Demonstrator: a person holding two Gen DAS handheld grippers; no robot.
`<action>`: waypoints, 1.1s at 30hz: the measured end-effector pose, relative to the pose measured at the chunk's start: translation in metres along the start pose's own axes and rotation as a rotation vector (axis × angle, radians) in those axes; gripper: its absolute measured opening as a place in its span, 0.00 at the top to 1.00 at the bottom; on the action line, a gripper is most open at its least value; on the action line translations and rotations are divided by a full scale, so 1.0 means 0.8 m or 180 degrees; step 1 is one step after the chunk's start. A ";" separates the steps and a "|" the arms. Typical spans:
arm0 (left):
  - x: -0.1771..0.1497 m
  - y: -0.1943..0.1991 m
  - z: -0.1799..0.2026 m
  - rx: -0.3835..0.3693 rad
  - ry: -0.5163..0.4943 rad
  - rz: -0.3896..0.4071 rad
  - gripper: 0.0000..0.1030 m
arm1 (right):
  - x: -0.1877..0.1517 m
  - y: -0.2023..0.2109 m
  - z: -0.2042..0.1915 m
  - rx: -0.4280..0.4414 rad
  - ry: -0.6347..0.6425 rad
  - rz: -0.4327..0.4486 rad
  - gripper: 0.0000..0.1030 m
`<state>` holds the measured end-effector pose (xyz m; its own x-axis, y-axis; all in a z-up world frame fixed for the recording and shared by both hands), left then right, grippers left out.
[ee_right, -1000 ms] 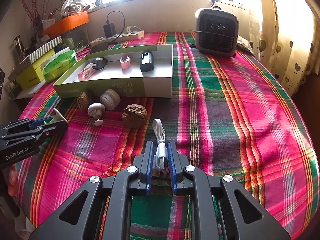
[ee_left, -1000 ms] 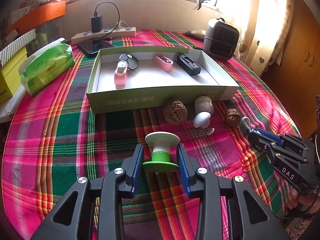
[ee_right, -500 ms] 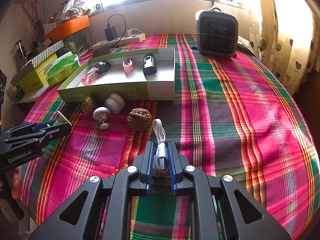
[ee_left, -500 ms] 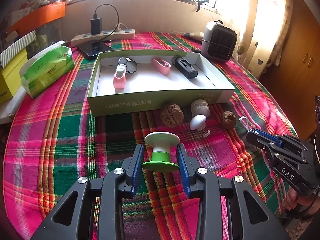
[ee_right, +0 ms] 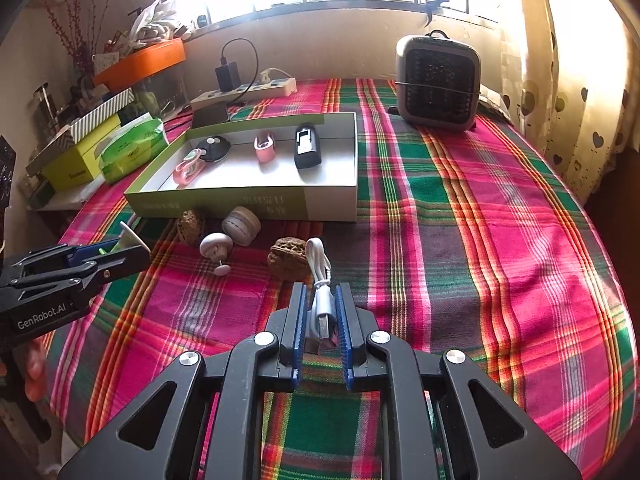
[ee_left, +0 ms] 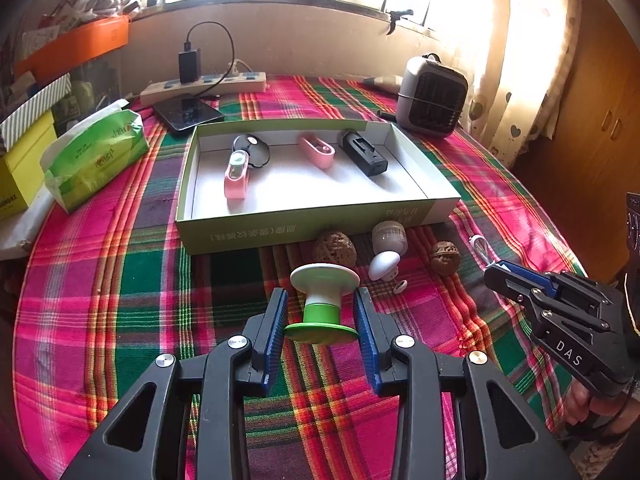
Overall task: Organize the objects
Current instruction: 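Lift and carry the spool and cable over the white box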
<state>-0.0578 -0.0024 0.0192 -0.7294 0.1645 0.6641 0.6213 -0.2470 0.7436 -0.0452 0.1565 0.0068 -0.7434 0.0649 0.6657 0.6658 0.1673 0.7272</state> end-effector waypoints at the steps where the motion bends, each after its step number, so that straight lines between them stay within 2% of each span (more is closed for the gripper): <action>1: 0.002 0.001 -0.001 -0.0002 0.0007 0.0010 0.69 | 0.002 0.001 -0.001 0.0010 -0.0003 0.0009 0.85; 18: 0.046 -0.009 -0.008 -0.0003 0.0032 0.0038 0.69 | 0.043 -0.007 -0.009 0.0093 0.0025 0.0064 0.85; 33: 0.097 -0.043 -0.026 -0.0018 0.0041 0.0005 0.69 | 0.108 -0.041 -0.007 0.0081 0.0022 0.0034 0.85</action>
<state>-0.1417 -0.0014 0.0439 -0.7321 0.1517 0.6640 0.6208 -0.2526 0.7422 -0.1307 0.1512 0.0418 -0.7356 0.0600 0.6747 0.6719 0.1917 0.7154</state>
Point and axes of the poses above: each gripper's, at about its wrist camera, not at the fingertips, and y roughly against the way its jaws point, z to its right, x to its top, the point moved 1 cm from there along -y, roughly the way its jaws point, and after that the axes turned 7 degrees about -y, right-handed, at the moved point
